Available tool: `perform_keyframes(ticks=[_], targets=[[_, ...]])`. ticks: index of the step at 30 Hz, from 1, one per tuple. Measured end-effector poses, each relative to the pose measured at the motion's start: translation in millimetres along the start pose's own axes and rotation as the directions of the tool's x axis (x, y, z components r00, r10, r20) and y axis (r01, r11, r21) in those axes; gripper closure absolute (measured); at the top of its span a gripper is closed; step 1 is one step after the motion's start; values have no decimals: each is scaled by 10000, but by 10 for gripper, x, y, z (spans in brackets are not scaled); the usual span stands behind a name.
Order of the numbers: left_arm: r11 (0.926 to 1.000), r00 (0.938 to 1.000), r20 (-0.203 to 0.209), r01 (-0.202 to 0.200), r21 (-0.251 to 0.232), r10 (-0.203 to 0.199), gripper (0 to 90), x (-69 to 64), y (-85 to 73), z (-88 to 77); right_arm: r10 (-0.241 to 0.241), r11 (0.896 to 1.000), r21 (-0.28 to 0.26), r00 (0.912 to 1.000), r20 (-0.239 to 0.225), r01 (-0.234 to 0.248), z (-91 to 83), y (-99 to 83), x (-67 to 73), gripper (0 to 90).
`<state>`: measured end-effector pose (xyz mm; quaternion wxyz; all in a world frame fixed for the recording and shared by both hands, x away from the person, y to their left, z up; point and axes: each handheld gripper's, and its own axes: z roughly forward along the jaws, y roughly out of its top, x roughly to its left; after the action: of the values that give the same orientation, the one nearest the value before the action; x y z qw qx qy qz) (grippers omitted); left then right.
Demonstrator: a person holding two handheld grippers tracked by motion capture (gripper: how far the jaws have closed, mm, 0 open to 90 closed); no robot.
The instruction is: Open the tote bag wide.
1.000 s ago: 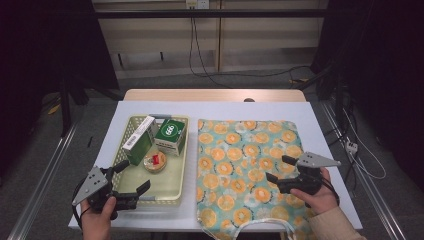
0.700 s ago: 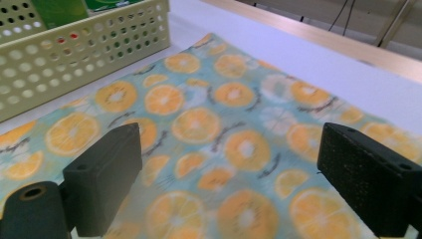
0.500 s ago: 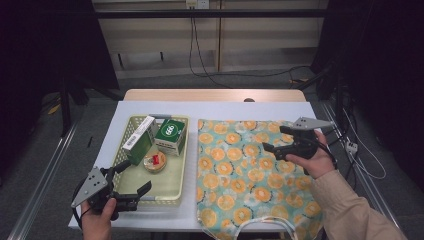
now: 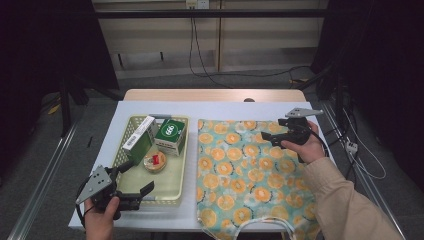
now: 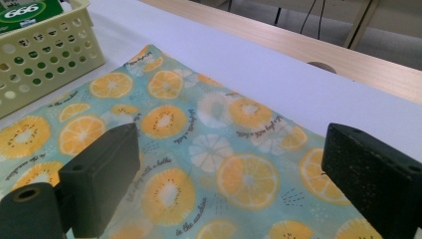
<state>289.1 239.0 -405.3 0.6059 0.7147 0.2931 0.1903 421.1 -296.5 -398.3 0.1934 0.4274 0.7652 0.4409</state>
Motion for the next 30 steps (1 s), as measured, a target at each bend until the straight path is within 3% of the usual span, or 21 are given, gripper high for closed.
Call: perform_keyframes(ticks=[9,11,22,30], targets=[[9998,9992,350,193,-90,-190,31,-21,40,56,-44,9999,141,10000,56,44,76,7,-32,115],[9999,9994,335,121,-74,-118,30,-11,52,64,21,10000,19,9999,-117,-20,87,17,-43,120],[9996,9987,438,265,91,-269,28,-30,40,118,-173,9991,381,9998,91,170,190,33,-77,161],[9993,9984,427,353,120,-358,28,-38,22,121,-545,9948,873,9981,303,516,500,64,-115,179]])
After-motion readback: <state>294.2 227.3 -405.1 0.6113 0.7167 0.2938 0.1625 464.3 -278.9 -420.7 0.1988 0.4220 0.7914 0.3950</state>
